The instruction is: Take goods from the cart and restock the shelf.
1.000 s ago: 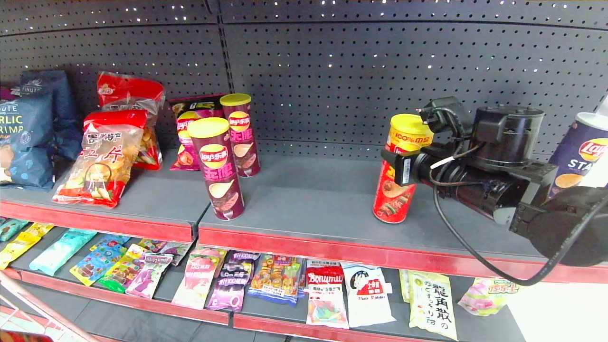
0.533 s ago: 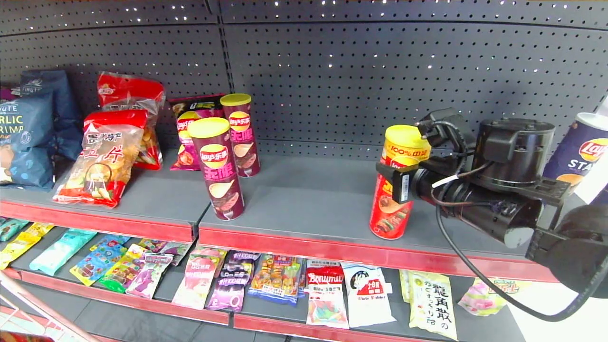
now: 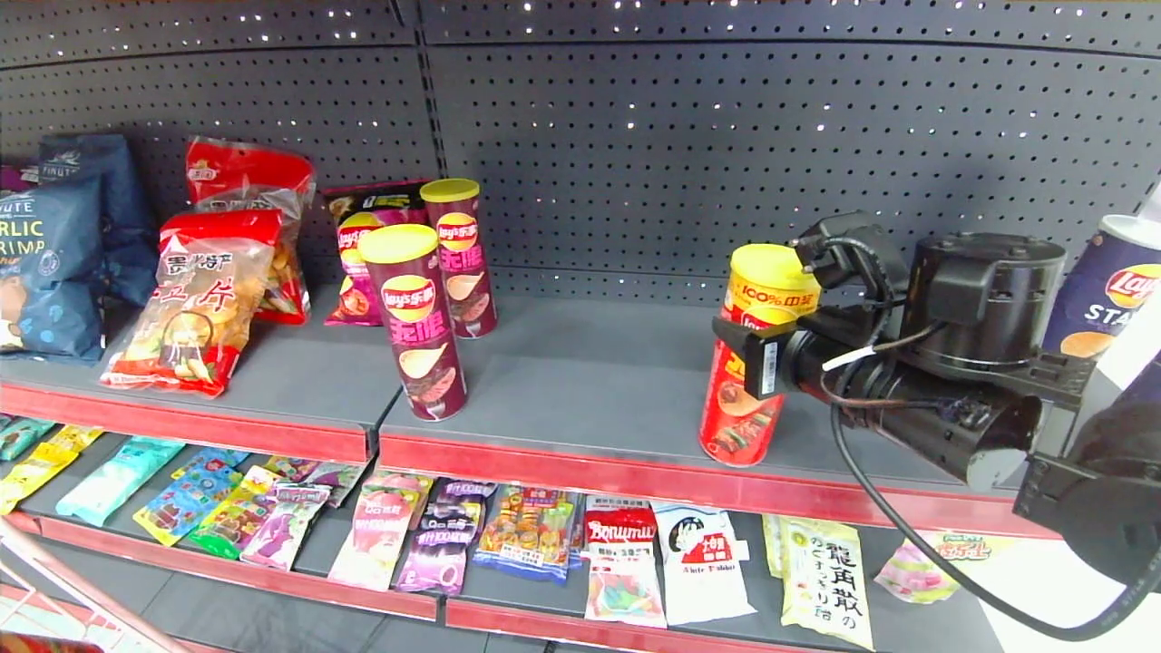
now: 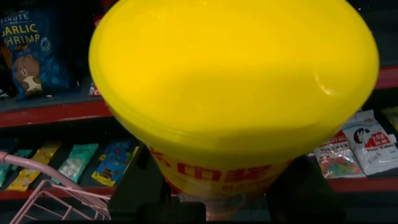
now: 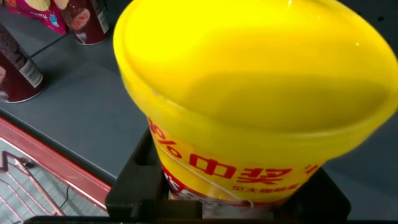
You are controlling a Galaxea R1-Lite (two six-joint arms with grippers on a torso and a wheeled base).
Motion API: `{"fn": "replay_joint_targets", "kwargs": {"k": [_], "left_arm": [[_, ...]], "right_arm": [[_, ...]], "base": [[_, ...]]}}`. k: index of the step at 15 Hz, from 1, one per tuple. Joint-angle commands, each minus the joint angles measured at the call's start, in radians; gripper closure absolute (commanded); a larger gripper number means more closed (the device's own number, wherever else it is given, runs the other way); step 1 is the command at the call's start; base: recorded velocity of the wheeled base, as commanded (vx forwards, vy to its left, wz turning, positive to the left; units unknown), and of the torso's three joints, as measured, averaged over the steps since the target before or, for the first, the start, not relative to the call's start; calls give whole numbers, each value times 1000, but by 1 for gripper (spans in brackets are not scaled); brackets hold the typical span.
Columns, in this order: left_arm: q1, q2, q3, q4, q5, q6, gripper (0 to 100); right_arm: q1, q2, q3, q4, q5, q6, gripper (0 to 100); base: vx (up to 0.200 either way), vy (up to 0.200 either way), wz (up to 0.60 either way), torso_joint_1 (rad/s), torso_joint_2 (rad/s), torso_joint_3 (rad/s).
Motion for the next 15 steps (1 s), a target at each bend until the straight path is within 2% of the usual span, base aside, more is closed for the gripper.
{"fn": "replay_joint_targets", "kwargs": {"k": [1, 15], "left_arm": [[0, 1, -1, 0, 0, 0, 100], [0, -7, 0, 1, 0, 0, 100]], "right_arm": [[7, -11, 9, 1, 0, 1, 100], [19, -35, 68, 2, -2, -1, 100]], "base": [[0, 0, 0, 0, 0, 0], [0, 0, 0, 0, 0, 0]]}}
